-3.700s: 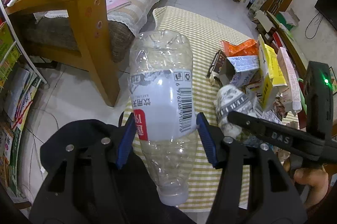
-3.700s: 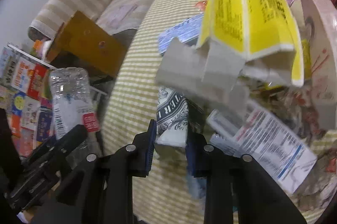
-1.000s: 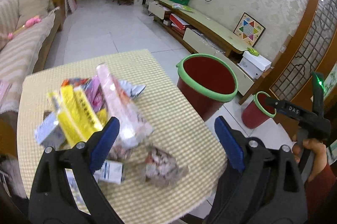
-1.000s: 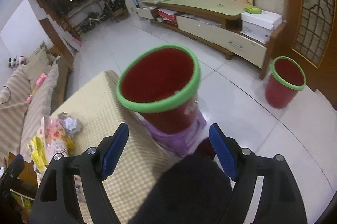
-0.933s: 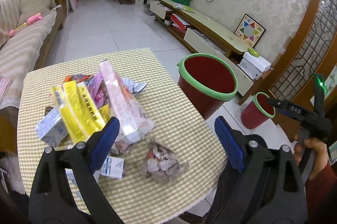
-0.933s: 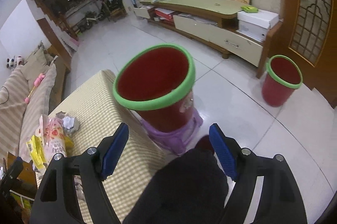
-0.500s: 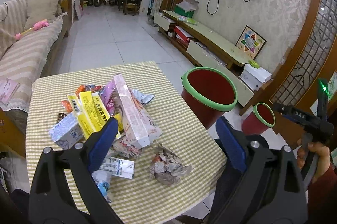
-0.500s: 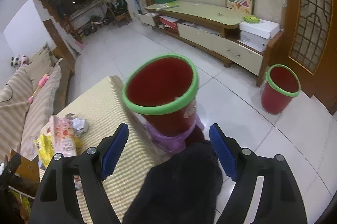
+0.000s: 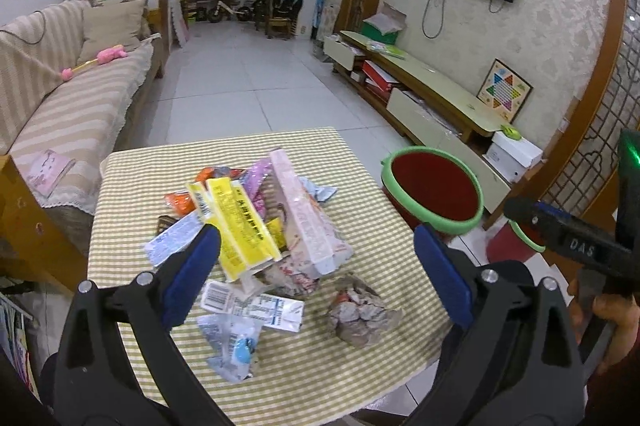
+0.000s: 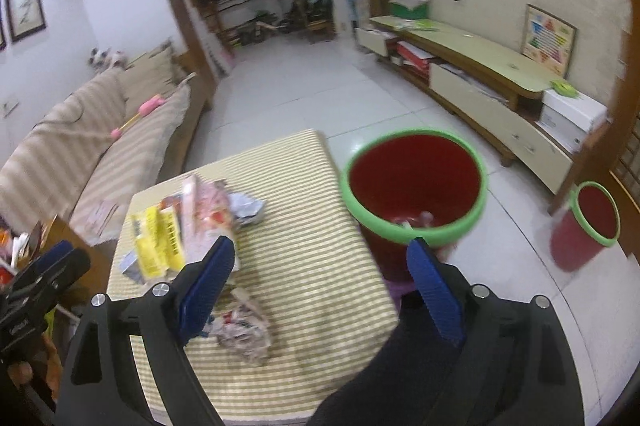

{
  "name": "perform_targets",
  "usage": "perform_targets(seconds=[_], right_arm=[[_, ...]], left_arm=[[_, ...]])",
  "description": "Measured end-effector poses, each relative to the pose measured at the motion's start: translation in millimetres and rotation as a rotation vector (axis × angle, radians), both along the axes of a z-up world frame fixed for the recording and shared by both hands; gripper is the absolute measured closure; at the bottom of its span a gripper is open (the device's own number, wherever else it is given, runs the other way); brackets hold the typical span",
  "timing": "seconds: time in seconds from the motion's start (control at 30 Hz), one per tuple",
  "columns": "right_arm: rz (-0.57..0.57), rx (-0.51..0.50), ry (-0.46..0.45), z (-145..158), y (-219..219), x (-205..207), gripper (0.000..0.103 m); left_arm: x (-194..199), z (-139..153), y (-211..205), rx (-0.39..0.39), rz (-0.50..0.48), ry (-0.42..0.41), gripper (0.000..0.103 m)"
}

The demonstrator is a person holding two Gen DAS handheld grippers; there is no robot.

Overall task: Collect trash
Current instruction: 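Move both grippers back over the trash pile on the table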

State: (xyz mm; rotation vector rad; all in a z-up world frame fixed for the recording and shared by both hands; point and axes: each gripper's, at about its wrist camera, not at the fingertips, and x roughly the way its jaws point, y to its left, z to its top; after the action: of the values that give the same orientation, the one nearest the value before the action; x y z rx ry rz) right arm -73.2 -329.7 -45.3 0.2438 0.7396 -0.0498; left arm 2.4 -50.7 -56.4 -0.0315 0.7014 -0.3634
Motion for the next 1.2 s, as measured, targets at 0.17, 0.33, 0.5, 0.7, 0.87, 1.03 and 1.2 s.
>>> perform_targets(seconds=[0.17, 0.33, 0.5, 0.7, 0.87, 1.03, 1.2], right_arm=[[0.018, -0.001, 0.003, -4.4, 8.3, -2.3, 0.016], [0.026, 0.005, 0.014, -11.5, 9.3, -2.4, 0.016], [0.048, -0.017, 0.019, -20.7, 19.0, 2.8, 0.012], [0.073, -0.019, 0.032, -24.8, 22.9, 9.9, 0.012], [0.090, -0.025, 0.022, -25.1, 20.9, 26.6, 0.012], [0.157, 0.002, 0.028, -32.8, 33.8, 45.4, 0.012], [0.273, 0.014, 0.188, -66.7, 62.4, 72.3, 0.012]], left_arm=[[-1.2, -3.0, 11.6, -0.008, 0.028, 0.010, 0.007], [2.7, -12.0, 16.0, -0.005, 0.038, 0.034, 0.007], [0.4, -17.9, 17.2, 0.022, 0.042, 0.037, 0.007], [5.9, -21.0, 17.2, 0.026, 0.038, 0.055, 0.007], [16.6, -25.9, 15.6, 0.027, 0.046, 0.074, 0.007], [19.3, -37.4, 19.6, 0.067, 0.068, 0.086, 0.007], [25.4, -54.1, 35.6, 0.089, 0.127, 0.131, 0.007]])
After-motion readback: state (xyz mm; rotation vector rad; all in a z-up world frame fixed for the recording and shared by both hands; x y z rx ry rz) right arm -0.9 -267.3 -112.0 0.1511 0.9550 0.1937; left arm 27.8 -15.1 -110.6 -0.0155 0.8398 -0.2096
